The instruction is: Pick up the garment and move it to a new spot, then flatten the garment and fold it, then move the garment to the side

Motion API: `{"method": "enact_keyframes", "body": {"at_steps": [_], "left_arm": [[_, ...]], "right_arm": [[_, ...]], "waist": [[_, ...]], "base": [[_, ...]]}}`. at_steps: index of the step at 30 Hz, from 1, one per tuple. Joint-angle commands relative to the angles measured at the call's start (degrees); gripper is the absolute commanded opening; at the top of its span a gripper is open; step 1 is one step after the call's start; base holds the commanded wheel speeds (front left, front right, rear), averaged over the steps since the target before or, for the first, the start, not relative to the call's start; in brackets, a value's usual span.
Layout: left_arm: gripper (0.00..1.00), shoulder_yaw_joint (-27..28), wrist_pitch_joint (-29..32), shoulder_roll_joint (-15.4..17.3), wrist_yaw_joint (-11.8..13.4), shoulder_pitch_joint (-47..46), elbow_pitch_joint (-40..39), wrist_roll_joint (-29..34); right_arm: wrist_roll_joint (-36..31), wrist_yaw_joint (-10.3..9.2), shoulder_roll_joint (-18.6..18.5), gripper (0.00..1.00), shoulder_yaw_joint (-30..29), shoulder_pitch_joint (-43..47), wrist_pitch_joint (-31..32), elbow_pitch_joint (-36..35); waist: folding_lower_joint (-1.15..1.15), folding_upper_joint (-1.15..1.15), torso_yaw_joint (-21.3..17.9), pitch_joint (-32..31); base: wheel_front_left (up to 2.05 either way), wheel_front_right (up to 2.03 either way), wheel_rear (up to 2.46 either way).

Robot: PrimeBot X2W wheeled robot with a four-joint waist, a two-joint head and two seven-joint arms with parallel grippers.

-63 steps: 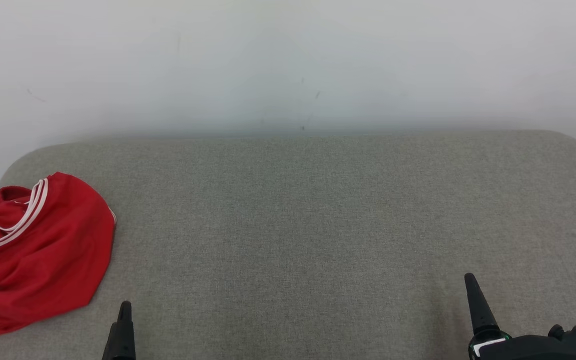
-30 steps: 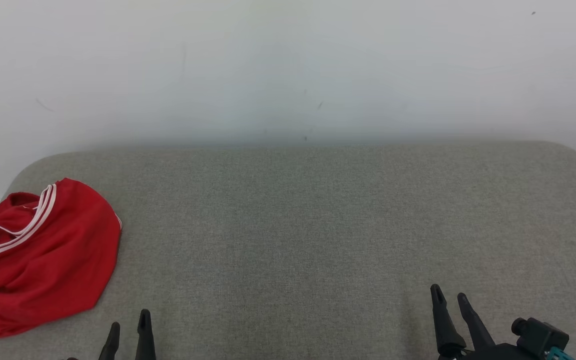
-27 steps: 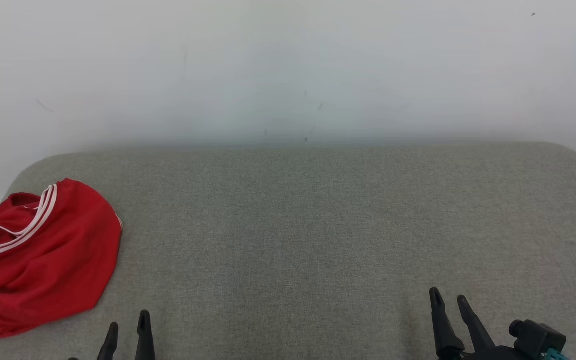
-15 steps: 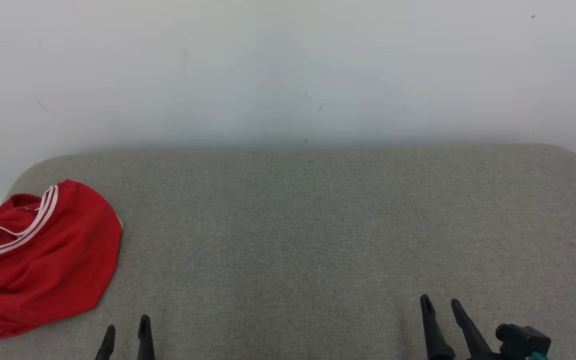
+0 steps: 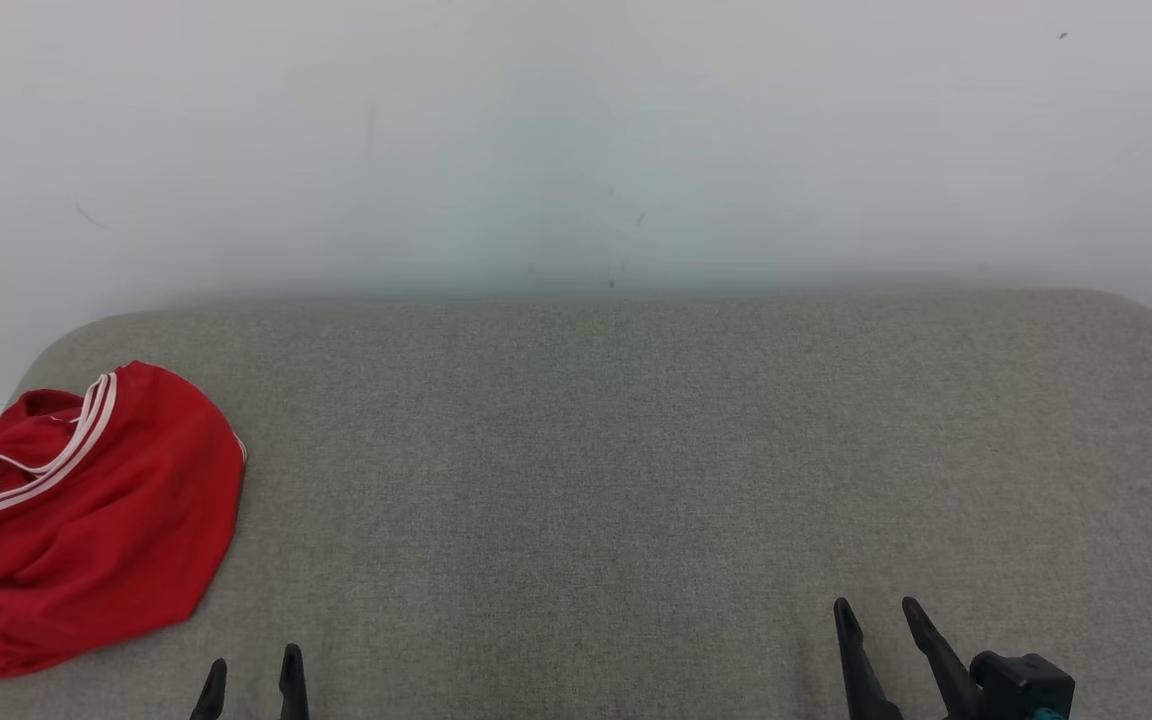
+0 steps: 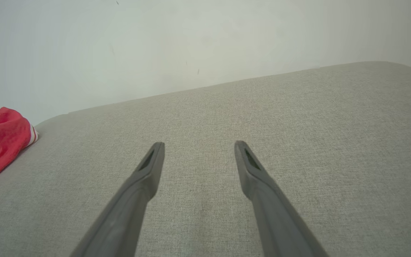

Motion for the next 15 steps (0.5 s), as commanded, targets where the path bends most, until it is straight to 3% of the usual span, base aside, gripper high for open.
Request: {"method": "enact_keyframes", "body": {"at_steps": [1,15], "left_arm": [[1.00,0.11,-0.60,0.33,0.13,0.32,-0.05,1.11],[1.00,0.11,-2.22,0.27,0.09,0.14,1.82,7.03]], "right_arm": [[-1.60,0.24,0.06,1.00,-0.15,-0.41,-0.43,-0.26],[-8.64,0.24,0.08,1.00,0.88,0.01,-2.12,0.66]], "waist": [[0.00,0.00,0.04,-0.05],[0.00,0.00,0.05,-0.91]], "base": [[0.00,0.00,0.00],[0.00,0.00,0.00]]}}
